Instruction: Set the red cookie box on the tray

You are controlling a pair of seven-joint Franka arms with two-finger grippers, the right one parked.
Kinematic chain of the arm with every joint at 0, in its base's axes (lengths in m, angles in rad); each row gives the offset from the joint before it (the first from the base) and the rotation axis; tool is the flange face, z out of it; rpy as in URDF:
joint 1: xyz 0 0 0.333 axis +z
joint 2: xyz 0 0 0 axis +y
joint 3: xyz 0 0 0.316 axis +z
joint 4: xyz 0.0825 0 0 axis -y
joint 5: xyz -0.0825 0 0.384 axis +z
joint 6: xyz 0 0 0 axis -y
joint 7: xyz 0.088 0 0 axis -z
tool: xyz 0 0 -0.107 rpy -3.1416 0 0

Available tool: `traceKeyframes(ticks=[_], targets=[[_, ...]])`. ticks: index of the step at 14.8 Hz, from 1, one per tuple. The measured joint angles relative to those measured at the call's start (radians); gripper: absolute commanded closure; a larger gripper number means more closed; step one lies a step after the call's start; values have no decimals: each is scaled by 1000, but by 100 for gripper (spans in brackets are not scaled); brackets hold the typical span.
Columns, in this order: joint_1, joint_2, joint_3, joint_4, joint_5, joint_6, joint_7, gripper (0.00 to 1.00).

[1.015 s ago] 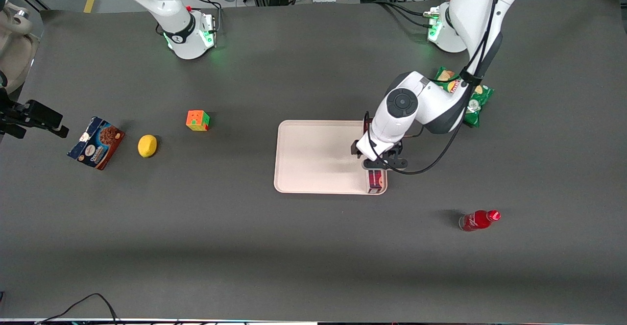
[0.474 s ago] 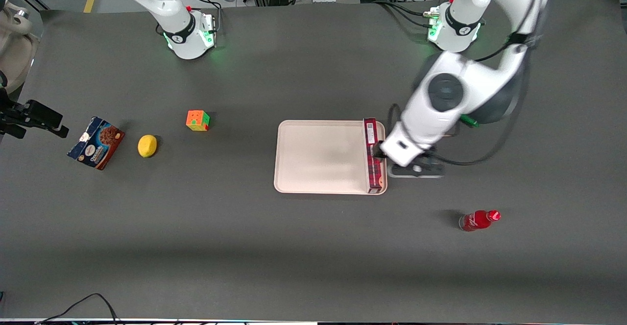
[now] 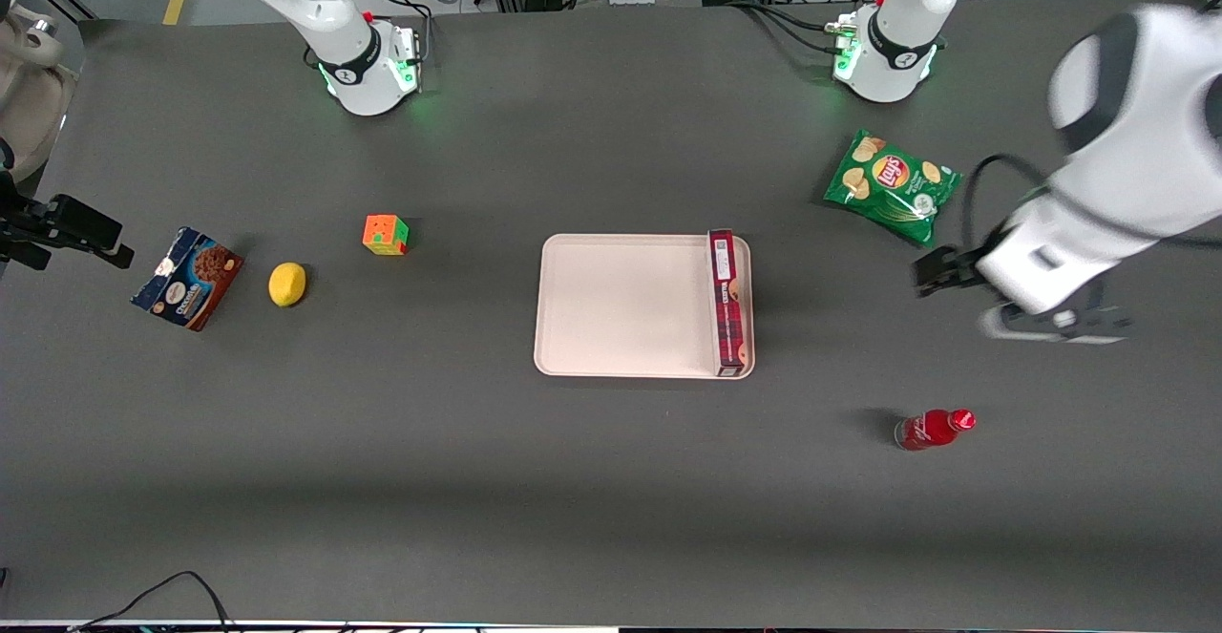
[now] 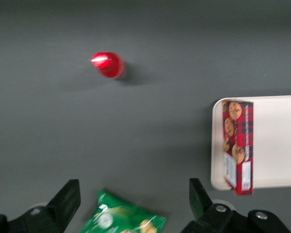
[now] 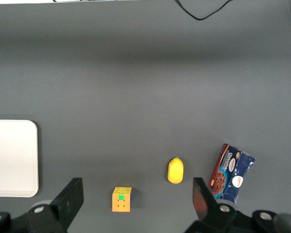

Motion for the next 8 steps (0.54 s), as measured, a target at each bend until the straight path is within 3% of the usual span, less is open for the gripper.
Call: traceKeyframes(ticks=[3, 8], targets=[[16, -61, 69, 42, 25, -94, 79, 0], [36, -110, 86, 43, 68, -157, 132, 0]])
